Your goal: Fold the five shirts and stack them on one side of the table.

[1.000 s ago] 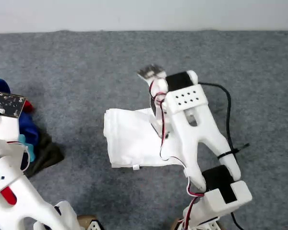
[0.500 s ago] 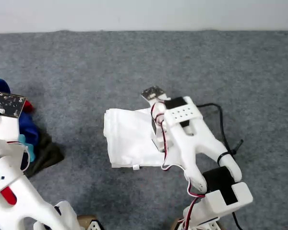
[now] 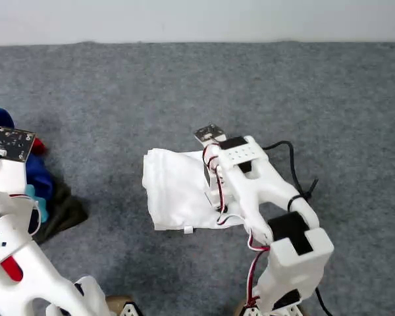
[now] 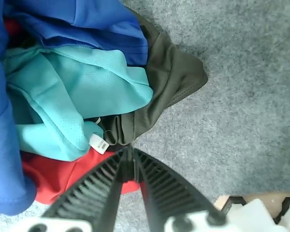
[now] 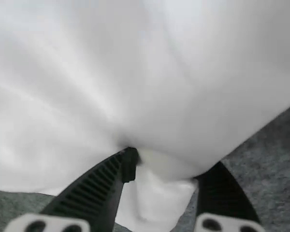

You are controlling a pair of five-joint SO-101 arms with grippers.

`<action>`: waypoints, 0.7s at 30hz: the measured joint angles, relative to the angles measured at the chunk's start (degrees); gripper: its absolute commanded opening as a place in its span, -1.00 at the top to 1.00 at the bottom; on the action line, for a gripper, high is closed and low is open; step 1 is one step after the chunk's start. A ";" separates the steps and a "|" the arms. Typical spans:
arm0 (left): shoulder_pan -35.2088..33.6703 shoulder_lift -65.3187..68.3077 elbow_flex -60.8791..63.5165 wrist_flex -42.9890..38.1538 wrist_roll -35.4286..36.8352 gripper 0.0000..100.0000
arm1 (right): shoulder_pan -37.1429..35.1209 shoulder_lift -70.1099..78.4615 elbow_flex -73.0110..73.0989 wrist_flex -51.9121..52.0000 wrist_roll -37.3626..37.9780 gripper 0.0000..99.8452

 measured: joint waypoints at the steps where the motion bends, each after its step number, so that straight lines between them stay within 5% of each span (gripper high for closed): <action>1: 0.00 0.00 0.00 0.00 0.00 0.97 | 0.09 0.44 -0.97 0.70 0.00 0.96; 11: 0.00 0.00 0.00 0.00 0.00 0.97 | 3.16 -3.08 -0.97 5.45 8.88 0.98; 21: 0.00 0.00 0.00 0.00 0.00 0.97 | 18.81 -9.41 -5.27 9.67 49.32 0.98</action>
